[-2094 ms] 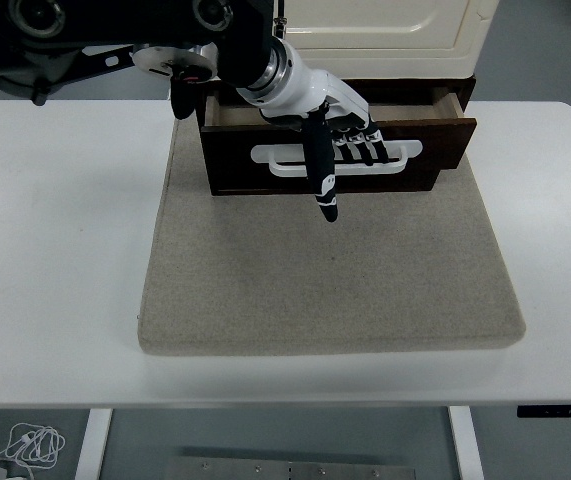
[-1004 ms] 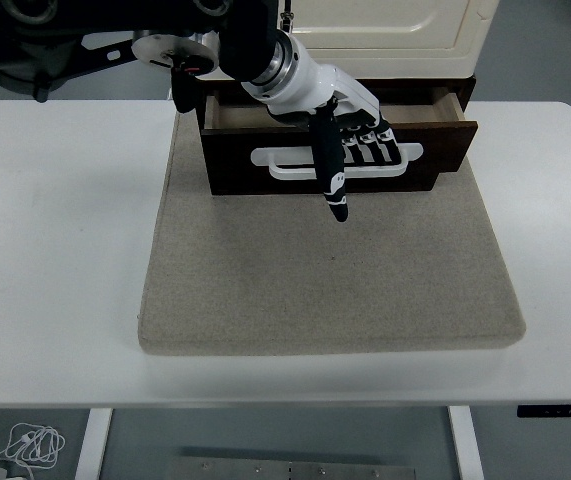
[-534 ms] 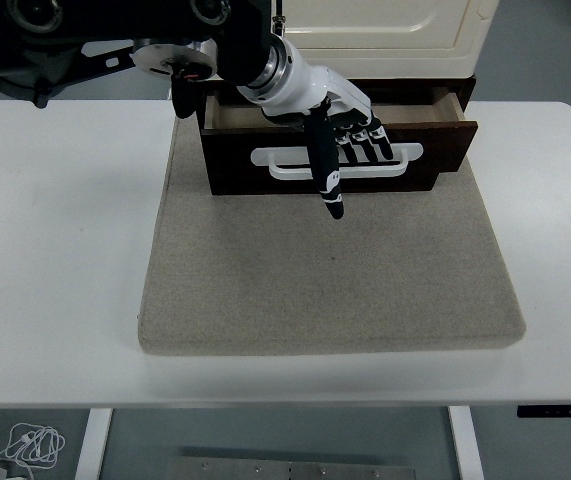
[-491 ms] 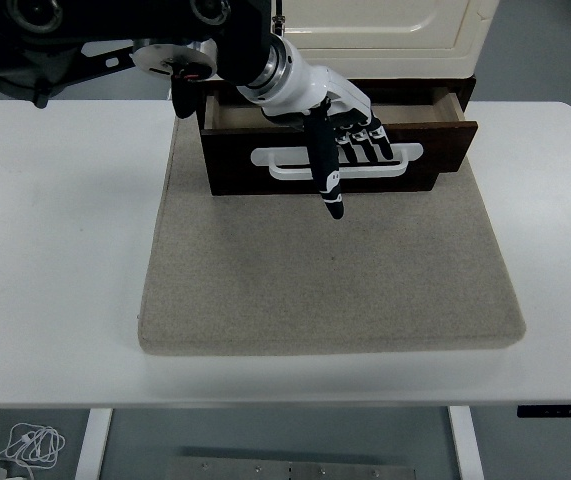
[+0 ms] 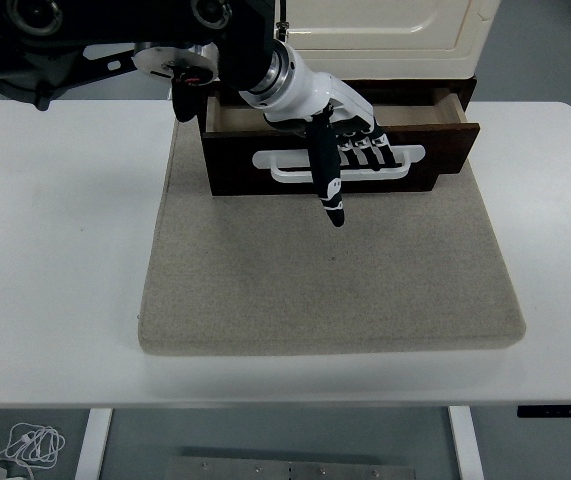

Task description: Open the drawer under the combination cabinet

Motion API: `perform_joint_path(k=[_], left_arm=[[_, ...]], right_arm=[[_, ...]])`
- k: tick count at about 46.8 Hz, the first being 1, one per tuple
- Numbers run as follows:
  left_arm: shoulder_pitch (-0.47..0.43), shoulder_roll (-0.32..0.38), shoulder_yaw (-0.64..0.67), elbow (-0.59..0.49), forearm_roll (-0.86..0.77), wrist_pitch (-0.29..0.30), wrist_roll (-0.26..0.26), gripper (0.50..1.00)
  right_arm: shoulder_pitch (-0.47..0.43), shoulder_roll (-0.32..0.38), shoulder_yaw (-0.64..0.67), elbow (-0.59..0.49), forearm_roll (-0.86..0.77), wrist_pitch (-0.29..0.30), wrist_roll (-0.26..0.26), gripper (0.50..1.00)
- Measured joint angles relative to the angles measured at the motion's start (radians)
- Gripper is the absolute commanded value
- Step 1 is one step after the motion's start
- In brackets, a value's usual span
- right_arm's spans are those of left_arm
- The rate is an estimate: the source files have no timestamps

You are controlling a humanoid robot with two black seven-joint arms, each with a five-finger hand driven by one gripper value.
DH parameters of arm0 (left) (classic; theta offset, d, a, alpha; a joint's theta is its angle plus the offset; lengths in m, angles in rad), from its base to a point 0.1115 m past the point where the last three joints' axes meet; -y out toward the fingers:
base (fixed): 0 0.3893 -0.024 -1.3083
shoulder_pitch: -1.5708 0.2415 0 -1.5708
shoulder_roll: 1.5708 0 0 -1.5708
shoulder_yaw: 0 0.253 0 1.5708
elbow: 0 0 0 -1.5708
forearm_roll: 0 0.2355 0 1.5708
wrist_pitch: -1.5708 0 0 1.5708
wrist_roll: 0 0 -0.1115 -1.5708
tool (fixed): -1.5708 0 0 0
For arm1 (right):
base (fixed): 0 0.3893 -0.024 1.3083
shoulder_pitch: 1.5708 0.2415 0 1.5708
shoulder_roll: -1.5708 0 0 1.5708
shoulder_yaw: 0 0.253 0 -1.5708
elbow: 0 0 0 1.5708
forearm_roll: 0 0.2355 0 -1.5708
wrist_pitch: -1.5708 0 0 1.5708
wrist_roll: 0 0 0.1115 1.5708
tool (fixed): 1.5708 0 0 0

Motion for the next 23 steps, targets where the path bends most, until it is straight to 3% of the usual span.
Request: perform_joint_path(k=[23], left_arm=[[-0.009,0.002,-0.027,-0.02,-0.024,-0.025,0.0,1.0]], right_arm=[[0.0,0.0,0.0,0.0,0.0,0.0,0.0,0.926]])
